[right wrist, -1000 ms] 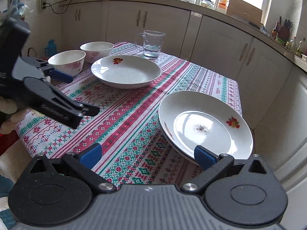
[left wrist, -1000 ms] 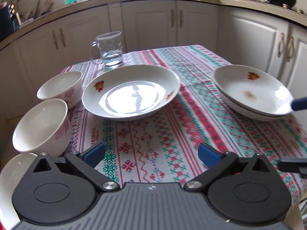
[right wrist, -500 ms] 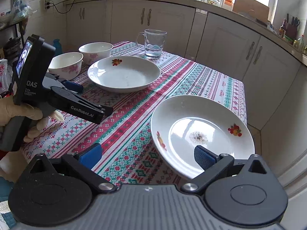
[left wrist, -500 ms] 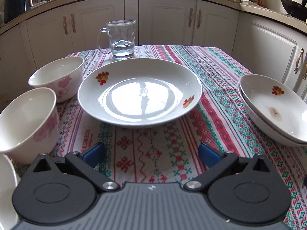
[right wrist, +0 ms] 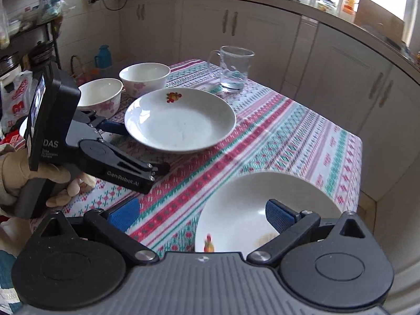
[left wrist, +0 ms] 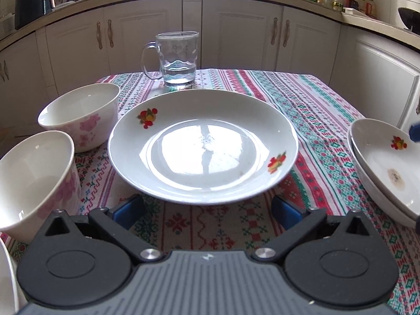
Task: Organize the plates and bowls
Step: 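Move the right tool toward the flowered plate beside the glass mug, then grasp the rim of the flowered plate with the right tool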
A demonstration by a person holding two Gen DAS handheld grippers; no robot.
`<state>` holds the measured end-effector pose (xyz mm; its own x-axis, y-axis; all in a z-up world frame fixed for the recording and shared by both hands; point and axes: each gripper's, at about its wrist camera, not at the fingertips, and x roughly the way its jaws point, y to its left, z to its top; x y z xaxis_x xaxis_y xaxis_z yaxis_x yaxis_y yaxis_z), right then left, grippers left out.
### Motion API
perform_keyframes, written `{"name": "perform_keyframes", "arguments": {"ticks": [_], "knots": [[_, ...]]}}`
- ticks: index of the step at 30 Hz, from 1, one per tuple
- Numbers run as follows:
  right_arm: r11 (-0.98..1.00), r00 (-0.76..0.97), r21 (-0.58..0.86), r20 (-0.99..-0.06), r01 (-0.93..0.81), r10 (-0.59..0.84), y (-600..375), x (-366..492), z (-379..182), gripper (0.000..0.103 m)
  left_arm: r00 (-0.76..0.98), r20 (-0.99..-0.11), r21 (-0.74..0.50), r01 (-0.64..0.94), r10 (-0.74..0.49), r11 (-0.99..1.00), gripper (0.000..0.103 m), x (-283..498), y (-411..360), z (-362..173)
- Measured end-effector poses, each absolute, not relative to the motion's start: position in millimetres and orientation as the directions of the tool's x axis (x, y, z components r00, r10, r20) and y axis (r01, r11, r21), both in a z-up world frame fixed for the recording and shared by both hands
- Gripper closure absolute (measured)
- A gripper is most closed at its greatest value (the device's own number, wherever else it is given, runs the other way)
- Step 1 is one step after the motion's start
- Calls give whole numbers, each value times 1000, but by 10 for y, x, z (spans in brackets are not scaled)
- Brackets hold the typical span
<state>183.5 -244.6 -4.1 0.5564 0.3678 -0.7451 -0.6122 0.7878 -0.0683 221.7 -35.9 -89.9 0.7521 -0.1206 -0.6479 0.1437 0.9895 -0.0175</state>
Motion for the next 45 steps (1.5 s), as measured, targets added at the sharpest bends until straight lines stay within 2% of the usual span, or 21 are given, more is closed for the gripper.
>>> {"name": "perform_keyframes", "arguments": {"ticks": [13, 24, 30, 33, 38, 45], "knots": [[700, 455, -2, -762, -714, 462, -2121, 2671, -8, 0, 752, -646, -18, 158, -132, 987, 0, 2280, -335, -904], [662, 397, 3, -798, -749, 454, -1770, 3363, -165, 0, 754, -646, -16, 150, -124, 989, 0, 2276, -340, -901], [617, 326, 61, -807, -784, 493, -1633, 3684, -250, 1, 755, -644, -15, 144, -120, 989, 1, 2278, -338, -893], [598, 291, 88, -811, -797, 507, -1593, 3842, -306, 3, 756, -644, -15, 140, -117, 990, 1, 2289, -331, -893], [576, 213, 170, -816, -800, 537, -1567, 4115, -452, 14, 758, -643, -19, 128, -111, 992, 1, 2293, -311, -892], [542, 125, 260, -811, -799, 572, -1544, 4277, -600, 25, 760, -642, -14, 123, -104, 992, 1, 2299, -327, -898]]}}
